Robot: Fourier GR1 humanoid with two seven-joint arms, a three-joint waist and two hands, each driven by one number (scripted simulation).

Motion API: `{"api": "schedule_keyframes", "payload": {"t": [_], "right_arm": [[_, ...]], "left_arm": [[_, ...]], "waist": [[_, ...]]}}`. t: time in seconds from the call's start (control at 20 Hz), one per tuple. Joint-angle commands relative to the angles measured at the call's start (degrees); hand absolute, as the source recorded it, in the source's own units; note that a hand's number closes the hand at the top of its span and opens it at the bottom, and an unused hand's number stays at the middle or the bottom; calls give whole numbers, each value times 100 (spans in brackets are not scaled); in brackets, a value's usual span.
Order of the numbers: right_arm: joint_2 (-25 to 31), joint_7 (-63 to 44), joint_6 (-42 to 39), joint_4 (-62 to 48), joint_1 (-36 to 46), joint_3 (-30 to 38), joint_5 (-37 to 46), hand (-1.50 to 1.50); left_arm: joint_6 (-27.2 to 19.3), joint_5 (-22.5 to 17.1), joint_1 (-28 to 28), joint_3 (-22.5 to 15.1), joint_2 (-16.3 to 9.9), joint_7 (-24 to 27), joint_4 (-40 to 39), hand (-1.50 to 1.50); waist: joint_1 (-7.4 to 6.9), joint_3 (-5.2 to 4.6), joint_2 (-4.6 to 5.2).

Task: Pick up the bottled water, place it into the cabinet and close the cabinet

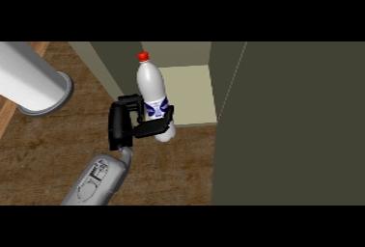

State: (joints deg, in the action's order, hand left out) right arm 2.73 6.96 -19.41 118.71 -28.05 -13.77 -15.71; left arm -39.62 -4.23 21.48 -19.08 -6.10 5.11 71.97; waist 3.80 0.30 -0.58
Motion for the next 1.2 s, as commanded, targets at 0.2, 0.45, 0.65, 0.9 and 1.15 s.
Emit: {"api": "schedule_keyframes", "payload": {"t": [0.2,0.45,0.65,0.9,1.15], "right_arm": [[113,75,-115,-87,-98,56,-12,-150],[-17,68,-38,-173,65,-36,29,-150],[62,-36,-97,-29,126,-39,-40,-150],[61,78,-93,-112,82,99,-99,-150],[-16,73,-20,-205,163,-8,51,-150]], "left_arm": [[-36,525,1498,183,-304,-272,-1522,150],[-399,822,1642,55,-328,-516,-1690,-150],[-469,862,1598,38,-507,-661,-1576,-150],[-485,776,1655,-14,-377,-686,-1867,-150],[-365,581,1947,101,-467,-790,-2025,-150]], "waist": [[309,-28,213],[266,-27,218],[320,-33,235],[260,-37,233],[172,-39,235]]}}
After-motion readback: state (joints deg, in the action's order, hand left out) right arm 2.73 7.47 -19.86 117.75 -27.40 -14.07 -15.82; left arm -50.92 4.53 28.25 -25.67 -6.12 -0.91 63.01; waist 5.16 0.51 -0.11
